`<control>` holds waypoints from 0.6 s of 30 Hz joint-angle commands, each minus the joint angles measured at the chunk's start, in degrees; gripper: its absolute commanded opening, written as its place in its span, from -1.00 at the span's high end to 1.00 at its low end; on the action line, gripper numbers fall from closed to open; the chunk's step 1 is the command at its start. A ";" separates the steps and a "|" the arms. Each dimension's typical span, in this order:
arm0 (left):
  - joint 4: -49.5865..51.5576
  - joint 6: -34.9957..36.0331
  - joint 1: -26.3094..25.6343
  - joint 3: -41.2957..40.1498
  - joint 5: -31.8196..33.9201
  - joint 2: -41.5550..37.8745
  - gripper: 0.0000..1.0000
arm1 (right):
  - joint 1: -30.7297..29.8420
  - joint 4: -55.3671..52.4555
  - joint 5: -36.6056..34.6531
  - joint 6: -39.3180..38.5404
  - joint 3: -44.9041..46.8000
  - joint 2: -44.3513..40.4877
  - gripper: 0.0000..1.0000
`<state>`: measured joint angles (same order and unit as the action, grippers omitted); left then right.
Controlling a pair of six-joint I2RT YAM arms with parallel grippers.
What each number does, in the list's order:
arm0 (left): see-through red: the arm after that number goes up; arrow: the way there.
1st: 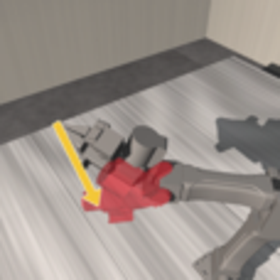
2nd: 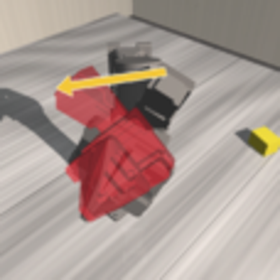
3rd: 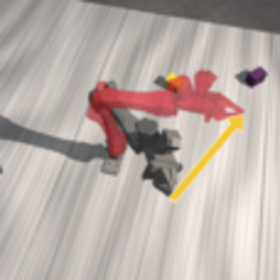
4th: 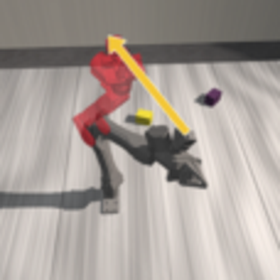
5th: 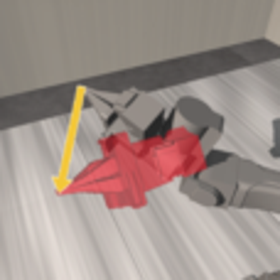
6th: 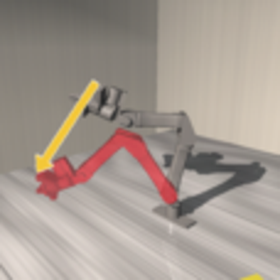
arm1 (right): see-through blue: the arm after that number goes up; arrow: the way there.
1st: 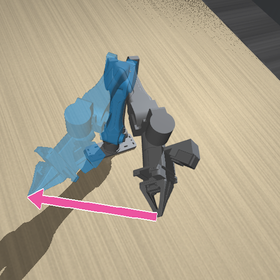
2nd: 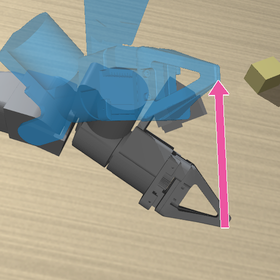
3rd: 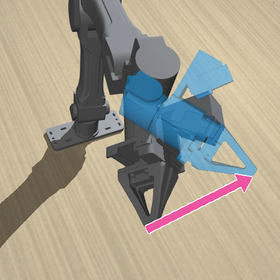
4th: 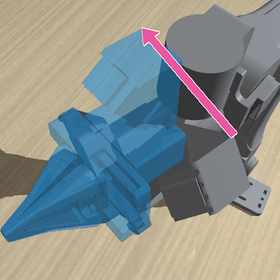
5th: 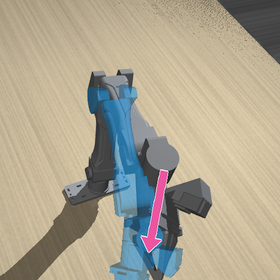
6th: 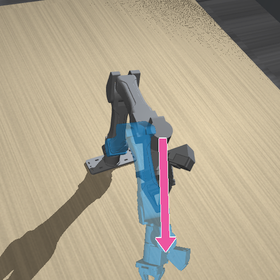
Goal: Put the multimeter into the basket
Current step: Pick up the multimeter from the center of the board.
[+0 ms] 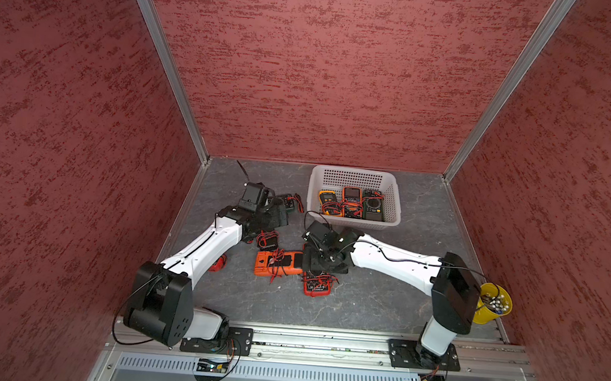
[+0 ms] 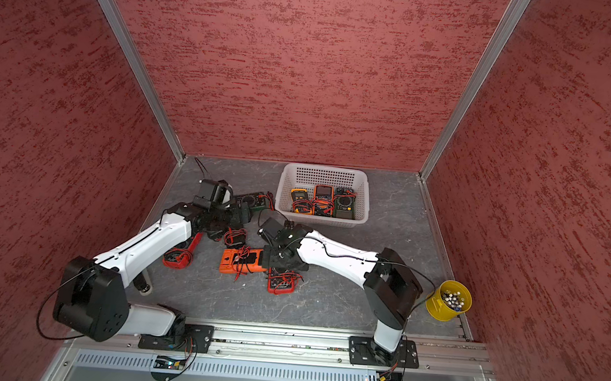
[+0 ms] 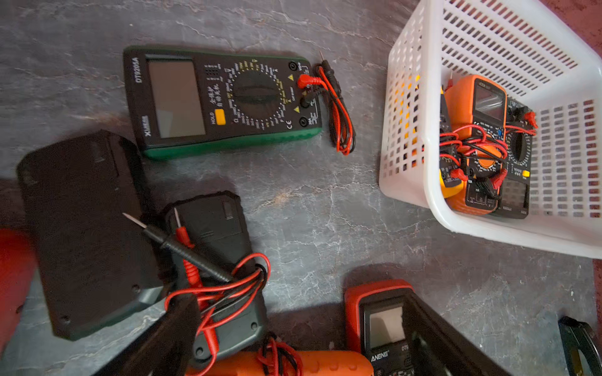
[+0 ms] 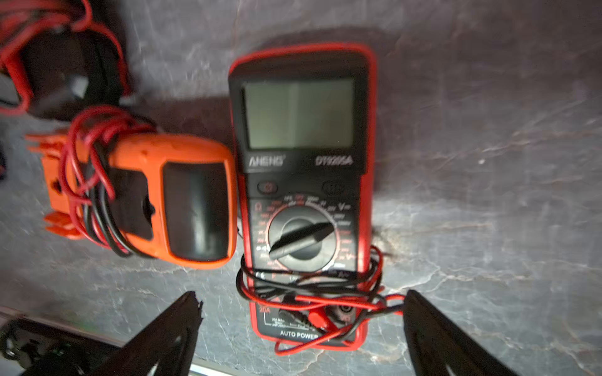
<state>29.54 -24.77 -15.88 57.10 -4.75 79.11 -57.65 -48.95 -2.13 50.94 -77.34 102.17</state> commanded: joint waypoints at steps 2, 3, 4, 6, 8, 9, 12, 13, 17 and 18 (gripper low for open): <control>-0.57 1.13 1.45 -0.59 -1.58 -1.31 -0.99 | -0.87 -0.46 -0.77 -1.32 2.11 0.93 -0.98; -0.63 1.05 1.70 -0.67 -1.65 -1.32 -0.99 | -1.06 0.03 -0.44 -1.99 2.49 1.01 -0.98; -0.74 0.96 1.88 -0.74 -1.66 -1.33 -0.99 | -1.14 0.30 0.03 -2.66 2.63 1.35 -0.98; -0.96 0.65 2.38 -0.86 -1.88 -1.44 -1.00 | -1.53 0.58 1.19 -4.40 2.47 2.37 -0.98; -1.01 0.43 2.76 -1.07 -1.89 -1.59 -0.99 | -1.77 0.13 1.84 -5.63 2.29 3.72 -0.98; -1.04 0.39 2.93 -1.18 -1.88 -1.66 -0.99 | -1.77 -0.50 1.87 -5.97 2.14 4.39 -0.98; -1.01 -0.05 3.30 -1.38 -1.88 -1.64 -0.99 | -1.81 -2.49 0.79 -7.14 0.75 6.81 -0.98; -1.06 -0.35 3.40 -1.45 -1.95 -1.61 -0.99 | -1.77 -2.87 0.43 -7.49 0.17 7.45 -0.98; -1.26 -1.02 3.57 -1.83 -2.62 -1.51 -0.99 | -1.77 -2.46 0.15 -9.21 -1.71 9.47 -0.98; -1.32 -1.16 3.57 -1.93 -2.63 -1.50 -0.99 | -1.77 -2.05 0.34 -9.41 -1.73 9.62 -0.98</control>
<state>29.50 -25.26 -12.73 56.01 -6.48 78.74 -59.16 -51.13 -0.91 43.64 -78.70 109.06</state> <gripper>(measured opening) 0.996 0.989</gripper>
